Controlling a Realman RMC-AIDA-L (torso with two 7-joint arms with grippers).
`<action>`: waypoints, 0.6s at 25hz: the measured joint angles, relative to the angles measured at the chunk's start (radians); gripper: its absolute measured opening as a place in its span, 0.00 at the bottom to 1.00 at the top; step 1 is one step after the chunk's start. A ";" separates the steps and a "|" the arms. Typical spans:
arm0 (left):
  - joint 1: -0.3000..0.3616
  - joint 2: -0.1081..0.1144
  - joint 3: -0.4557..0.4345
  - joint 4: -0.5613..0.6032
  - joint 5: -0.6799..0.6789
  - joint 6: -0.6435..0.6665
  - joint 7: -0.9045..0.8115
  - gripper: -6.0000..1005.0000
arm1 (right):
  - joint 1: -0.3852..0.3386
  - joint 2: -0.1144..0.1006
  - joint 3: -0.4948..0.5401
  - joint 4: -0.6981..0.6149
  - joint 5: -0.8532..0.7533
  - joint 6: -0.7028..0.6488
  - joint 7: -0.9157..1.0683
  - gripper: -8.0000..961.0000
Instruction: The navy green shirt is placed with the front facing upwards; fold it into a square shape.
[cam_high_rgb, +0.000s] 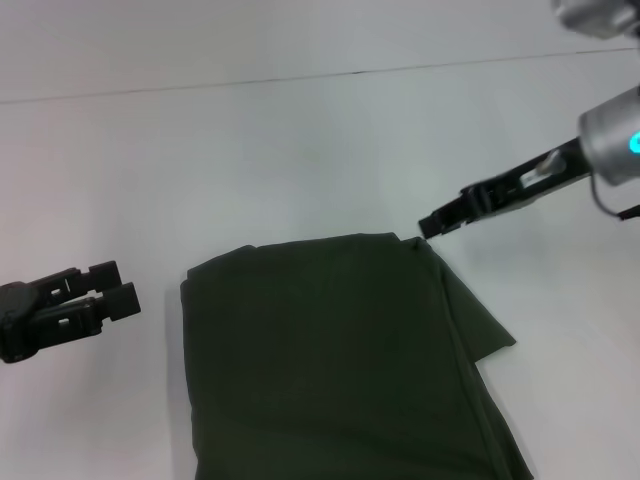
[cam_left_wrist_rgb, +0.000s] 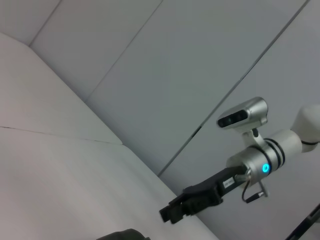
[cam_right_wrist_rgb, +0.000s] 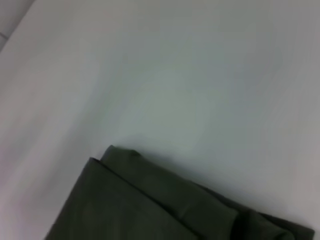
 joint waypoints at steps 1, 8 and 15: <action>0.000 0.000 0.000 0.000 0.000 0.000 -0.003 0.90 | -0.001 0.007 -0.024 0.004 -0.003 0.018 -0.011 0.35; -0.007 0.000 0.000 0.000 0.000 0.004 -0.025 0.90 | 0.007 0.034 -0.088 0.025 -0.082 0.097 -0.028 0.35; -0.005 0.011 0.040 -0.008 0.019 -0.004 -0.096 0.90 | 0.006 0.022 -0.079 0.017 -0.078 0.093 -0.026 0.35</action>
